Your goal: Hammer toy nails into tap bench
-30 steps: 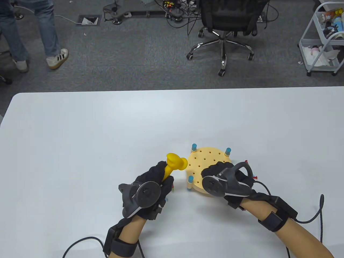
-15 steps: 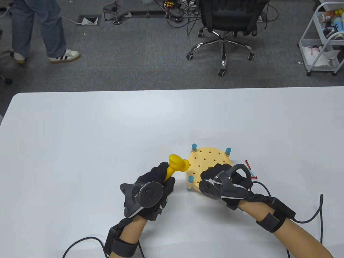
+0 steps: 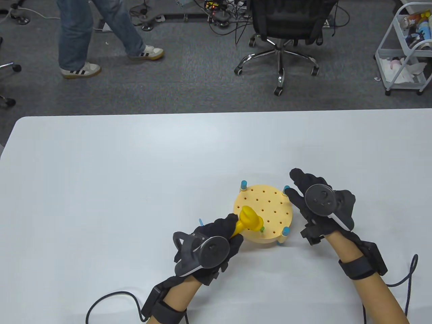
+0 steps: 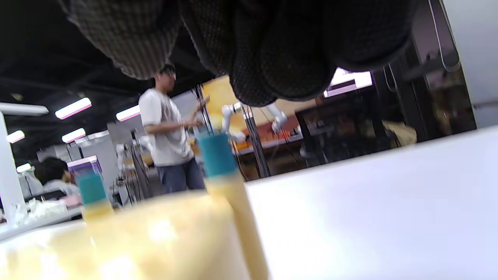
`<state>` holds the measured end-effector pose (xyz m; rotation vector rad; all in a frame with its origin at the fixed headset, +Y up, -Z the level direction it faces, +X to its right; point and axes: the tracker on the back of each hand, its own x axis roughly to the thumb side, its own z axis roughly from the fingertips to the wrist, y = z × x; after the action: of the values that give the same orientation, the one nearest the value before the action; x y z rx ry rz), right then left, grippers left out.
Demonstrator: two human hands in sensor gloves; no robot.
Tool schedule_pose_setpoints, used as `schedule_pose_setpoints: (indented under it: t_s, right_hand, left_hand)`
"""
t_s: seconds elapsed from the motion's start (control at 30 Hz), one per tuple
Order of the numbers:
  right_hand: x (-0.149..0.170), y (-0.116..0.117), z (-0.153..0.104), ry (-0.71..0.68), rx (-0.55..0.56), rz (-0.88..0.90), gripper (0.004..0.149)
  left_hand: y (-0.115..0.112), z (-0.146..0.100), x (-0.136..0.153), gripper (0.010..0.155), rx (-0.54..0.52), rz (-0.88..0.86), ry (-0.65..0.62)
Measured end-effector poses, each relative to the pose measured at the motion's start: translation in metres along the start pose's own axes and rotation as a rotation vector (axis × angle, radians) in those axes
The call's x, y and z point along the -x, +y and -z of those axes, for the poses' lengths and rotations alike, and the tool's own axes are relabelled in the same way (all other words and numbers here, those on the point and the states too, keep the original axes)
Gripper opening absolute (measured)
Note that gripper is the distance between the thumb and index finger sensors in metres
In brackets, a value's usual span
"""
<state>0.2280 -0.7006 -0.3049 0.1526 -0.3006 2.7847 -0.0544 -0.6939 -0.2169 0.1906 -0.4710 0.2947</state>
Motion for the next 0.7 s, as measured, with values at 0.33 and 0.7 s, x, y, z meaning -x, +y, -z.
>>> schedule_pose_setpoints:
  t_s: [0.33, 0.7]
  right_hand:
    - [0.003, 0.045, 0.007, 0.038, -0.039, 0.086, 0.069]
    - [0.003, 0.054, 0.007, 0.062, -0.035, 0.128, 0.057]
  left_hand:
    - [-0.019, 0.019, -0.026, 0.063, 0.126, 0.156, -0.016]
    - [-0.025, 0.010, -0.038, 0.064, 0.056, 0.323, -0.037]
